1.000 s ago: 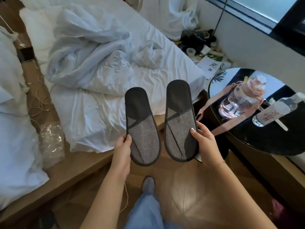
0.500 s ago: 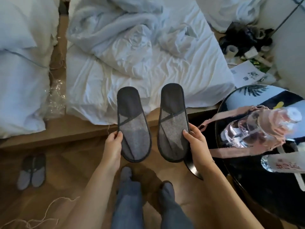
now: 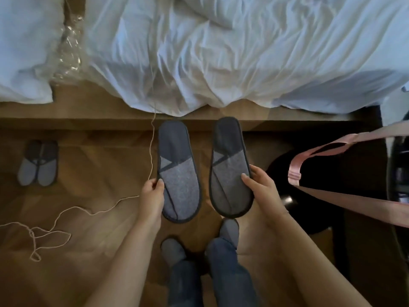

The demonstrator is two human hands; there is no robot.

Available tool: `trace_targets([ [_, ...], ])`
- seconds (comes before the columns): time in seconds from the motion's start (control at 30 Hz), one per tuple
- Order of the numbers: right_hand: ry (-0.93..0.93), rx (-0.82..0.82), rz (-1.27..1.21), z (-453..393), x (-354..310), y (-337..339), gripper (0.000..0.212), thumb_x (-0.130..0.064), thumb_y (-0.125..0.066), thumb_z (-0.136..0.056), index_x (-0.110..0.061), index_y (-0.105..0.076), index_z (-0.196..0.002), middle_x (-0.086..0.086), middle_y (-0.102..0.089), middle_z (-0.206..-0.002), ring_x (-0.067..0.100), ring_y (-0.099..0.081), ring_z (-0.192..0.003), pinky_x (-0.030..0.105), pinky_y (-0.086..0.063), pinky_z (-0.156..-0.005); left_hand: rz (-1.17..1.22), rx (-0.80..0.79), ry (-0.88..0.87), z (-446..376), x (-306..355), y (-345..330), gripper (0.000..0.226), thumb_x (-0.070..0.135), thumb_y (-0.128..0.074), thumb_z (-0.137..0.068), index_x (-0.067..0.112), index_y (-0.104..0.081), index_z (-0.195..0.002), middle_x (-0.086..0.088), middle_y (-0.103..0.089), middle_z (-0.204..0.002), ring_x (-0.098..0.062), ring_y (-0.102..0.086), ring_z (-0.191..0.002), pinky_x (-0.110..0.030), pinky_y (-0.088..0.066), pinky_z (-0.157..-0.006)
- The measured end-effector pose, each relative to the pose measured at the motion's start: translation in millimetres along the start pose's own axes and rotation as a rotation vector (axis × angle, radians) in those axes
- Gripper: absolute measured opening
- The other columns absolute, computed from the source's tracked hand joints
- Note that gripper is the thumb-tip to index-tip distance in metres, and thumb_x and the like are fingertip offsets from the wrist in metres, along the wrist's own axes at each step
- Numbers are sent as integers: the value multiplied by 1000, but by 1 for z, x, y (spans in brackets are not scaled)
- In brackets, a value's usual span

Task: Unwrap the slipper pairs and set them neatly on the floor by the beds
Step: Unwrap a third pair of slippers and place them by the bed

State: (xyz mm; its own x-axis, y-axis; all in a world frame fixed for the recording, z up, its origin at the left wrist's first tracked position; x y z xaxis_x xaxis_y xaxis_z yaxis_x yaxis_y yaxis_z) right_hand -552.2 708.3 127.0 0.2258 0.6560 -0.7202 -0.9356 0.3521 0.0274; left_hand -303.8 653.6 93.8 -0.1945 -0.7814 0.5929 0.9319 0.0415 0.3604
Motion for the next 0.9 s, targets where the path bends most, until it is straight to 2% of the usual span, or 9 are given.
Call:
trace_targets([
  [0.17, -75, 41, 58, -93, 92, -36, 39, -20, -59, -93, -17, -51, -131, 0, -65, -117, 14, -63, -103, 25, -54, -77, -102, 2, 8, -102, -79, -17, 33, 24, -42, -101, 5, -51, -127, -7, -55, -113, -19, -50, -101, -29, -38, -82],
  [0.3, -151, 21, 102, -178, 167, -62, 37, -14, -58, -93, -12, -52, -129, 6, -65, -118, 19, -63, -102, 28, -55, -76, -152, 7, 24, -190, -140, -35, 30, 25, -42, -101, 5, -54, -121, -8, -57, -110, -23, -53, -102, -31, -40, -81],
  [0.4, -194, 4, 157, -249, 219, -72, 38, -13, -60, -91, -9, -52, -128, 9, -64, -120, 25, -63, -105, 32, -55, -76, -207, -7, -19, -256, -181, -59, 26, 24, -40, -101, 4, -55, -110, -12, -59, -103, -27, -56, -98, -32, -38, -69],
  [0.5, -186, -27, 207, -322, 265, -81, 37, -13, -62, -91, -8, -53, -126, 8, -64, -118, 23, -64, -98, 29, -55, -66, -217, -15, -41, -322, -218, -88, 25, 23, -39, -102, 7, -54, -112, -8, -58, -105, -23, -52, -94, -31, -36, -74],
  [0.6, -185, -94, 202, -384, 304, -89, 26, -9, -59, -92, -10, -53, -117, 4, -64, -103, 15, -63, -84, 19, -55, -49, -168, -14, -35, -385, -253, -116, 28, 25, -40, -101, 6, -55, -116, -10, -59, -110, -24, -54, -97, -31, -38, -79],
  [0.63, -170, -119, 204, -403, 318, -92, 25, -7, -59, -92, -9, -54, -116, 3, -65, -100, 16, -64, -84, 19, -55, -50, -157, -4, -45, -403, -263, -123, 29, 26, -41, -101, 7, -55, -117, -8, -58, -108, -24, -54, -100, -31, -39, -80],
  [0.73, -98, -147, 243, -455, 360, -95, 35, -8, -64, -87, -7, -56, -121, 4, -69, -103, 25, -67, -97, 23, -58, -66, -138, 30, -122, -449, -288, -137, 30, 28, -41, -101, 10, -55, -119, -4, -59, -107, -25, -56, -107, -31, -40, -82],
  [0.83, -56, -180, 220, -481, 387, -98, 33, -9, -65, -86, -12, -58, -118, 5, -70, -105, 16, -68, -93, 22, -58, -69, -187, 87, -255, -473, -303, -142, 24, 28, -42, -100, 14, -57, -113, 9, -57, -90, -17, -54, -96, -28, -35, -78],
  [0.9, -11, -207, 209, -486, 396, -97, 26, -9, -64, -87, -14, -61, -113, 3, -72, -104, 15, -70, -93, 21, -58, -69, -221, 152, -373, -483, -311, -143, 23, 26, -47, -99, 14, -58, -115, 10, -56, -91, -12, -53, -93, -24, -36, -77],
])
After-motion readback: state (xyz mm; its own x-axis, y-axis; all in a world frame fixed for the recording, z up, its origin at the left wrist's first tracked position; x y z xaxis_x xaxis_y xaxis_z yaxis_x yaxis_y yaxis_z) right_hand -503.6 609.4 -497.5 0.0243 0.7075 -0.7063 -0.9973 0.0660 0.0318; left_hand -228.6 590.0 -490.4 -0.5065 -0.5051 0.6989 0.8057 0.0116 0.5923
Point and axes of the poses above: each hand's wrist, its own z-axis away from the middle knuckle, its own y-axis out of the back of the hand, x = y × z, the point moved 1 cm from there along -z, towards the middle knuckle
